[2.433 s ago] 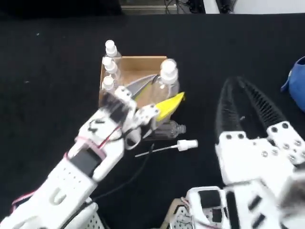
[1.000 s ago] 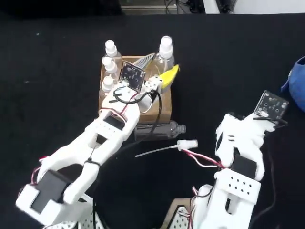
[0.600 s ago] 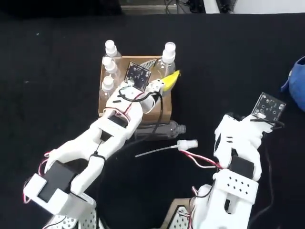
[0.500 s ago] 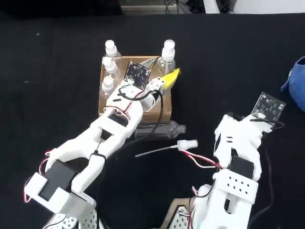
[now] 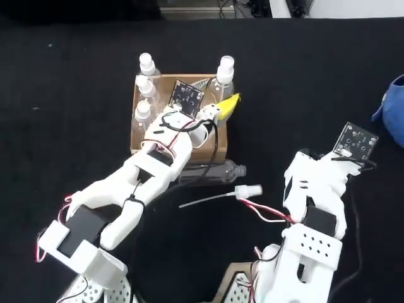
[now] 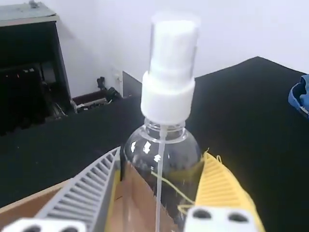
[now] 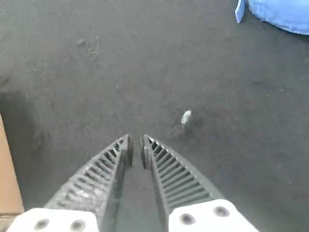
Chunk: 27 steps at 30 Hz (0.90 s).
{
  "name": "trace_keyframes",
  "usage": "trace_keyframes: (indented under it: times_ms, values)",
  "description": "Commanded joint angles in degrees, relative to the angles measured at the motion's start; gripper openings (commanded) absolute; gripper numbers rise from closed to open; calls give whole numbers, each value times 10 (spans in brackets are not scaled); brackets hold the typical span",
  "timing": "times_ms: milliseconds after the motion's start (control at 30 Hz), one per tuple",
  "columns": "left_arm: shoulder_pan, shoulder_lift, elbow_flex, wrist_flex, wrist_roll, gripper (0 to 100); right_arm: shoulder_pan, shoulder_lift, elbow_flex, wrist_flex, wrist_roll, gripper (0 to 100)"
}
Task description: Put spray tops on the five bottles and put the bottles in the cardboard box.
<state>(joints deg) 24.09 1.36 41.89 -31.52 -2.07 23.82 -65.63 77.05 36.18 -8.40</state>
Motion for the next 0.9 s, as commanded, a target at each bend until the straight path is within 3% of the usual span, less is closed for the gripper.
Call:
trace_keyframes:
  times_ms: [0,200,400,500,867]
  values:
    - [1,-8,-5,-50,0,30,-5,-16,-2,-16,0,15]
    - [10,22,86,-321,4,30,-6,-16,-2,-15,0,15]
    - [-3,98,54,-325,7,30,-6,-16,-2,-14,0,15]
    - [0,119,51,-325,43,30,-6,-16,-2,-14,0,15]
    - [-3,127,68,-326,69,30,-6,-16,3,-17,1,15]
